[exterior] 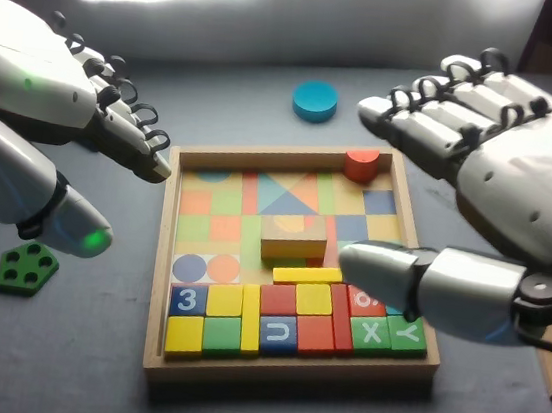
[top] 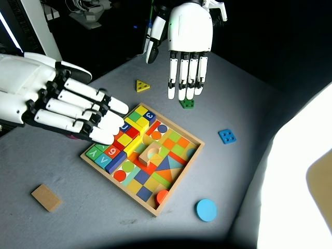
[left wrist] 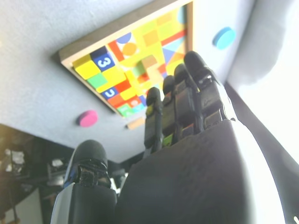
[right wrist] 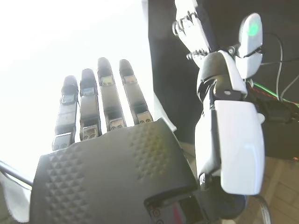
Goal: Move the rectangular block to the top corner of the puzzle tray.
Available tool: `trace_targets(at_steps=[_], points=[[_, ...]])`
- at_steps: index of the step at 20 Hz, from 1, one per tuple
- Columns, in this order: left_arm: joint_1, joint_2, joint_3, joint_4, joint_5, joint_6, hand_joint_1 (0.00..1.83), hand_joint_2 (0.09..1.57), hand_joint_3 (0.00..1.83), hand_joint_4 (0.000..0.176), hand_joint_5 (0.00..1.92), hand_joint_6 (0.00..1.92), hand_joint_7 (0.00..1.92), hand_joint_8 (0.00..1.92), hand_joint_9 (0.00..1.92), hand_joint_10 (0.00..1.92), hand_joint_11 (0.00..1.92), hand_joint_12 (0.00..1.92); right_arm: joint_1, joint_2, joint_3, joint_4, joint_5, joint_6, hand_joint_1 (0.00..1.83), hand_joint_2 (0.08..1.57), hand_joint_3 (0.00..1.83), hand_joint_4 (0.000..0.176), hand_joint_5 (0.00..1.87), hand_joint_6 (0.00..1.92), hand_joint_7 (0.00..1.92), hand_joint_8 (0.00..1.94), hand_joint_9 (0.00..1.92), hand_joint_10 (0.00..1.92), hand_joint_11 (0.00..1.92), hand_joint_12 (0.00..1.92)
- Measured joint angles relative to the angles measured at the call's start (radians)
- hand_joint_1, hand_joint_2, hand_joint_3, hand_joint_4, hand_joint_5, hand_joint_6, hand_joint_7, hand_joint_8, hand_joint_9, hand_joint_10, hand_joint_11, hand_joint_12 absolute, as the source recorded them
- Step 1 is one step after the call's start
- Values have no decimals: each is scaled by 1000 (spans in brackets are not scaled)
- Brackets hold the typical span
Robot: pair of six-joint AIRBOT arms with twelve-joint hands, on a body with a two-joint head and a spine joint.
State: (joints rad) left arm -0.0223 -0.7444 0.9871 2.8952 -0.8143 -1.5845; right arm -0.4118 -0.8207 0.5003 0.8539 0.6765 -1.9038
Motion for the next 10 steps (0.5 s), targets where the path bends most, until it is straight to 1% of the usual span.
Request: trace_targets(at_steps=[1,2,3,4,5,6,8,9,10], points=[[-1,0,3,-3,1,0,34,1270,0,20,255,6,221,5,223,6,0,722,-6,-11,0,-4,7,-9,2,1131,5,0,263,90,190,12,25,195,8,5],[-8,0,10,-3,-5,1,38,1266,0,24,262,7,219,3,227,7,0,727,-14,-21,4,-5,9,-11,3,1134,6,0,291,101,196,14,25,194,8,5],[-16,0,15,0,-5,2,7,1267,0,25,238,1,196,0,199,1,0,691,-18,-35,14,2,3,-12,0,1133,5,0,348,124,203,15,29,192,9,5],[-23,0,19,4,-4,3,1,1267,0,24,241,4,197,2,196,1,0,684,-18,-45,22,23,2,-20,0,1139,8,0,429,156,219,20,26,186,1,0],[-23,0,21,4,0,2,0,1268,0,20,246,6,198,3,201,4,0,685,-17,-61,35,46,13,-38,0,1141,8,0,496,181,233,23,28,183,0,0],[-23,0,21,3,0,2,0,1266,0,26,251,7,204,5,205,5,0,687,-17,-75,46,60,18,-45,0,1138,6,0,556,202,239,22,21,175,0,0],[-24,0,21,4,-4,2,15,1267,0,25,254,6,208,5,210,6,0,691,-17,-129,90,103,23,-77,0,1139,6,0,673,244,214,8,38,177,0,0],[-27,-2,21,5,-5,2,6,1269,0,24,251,4,212,5,214,6,0,696,-17,-162,116,106,23,-92,0,1142,7,0,707,257,200,1,36,174,0,0],[-27,-2,23,4,-4,2,10,1273,1,22,239,2,201,2,203,1,0,657,-17,-187,137,103,26,-101,0,1138,5,0,742,269,194,0,28,169,0,0]])
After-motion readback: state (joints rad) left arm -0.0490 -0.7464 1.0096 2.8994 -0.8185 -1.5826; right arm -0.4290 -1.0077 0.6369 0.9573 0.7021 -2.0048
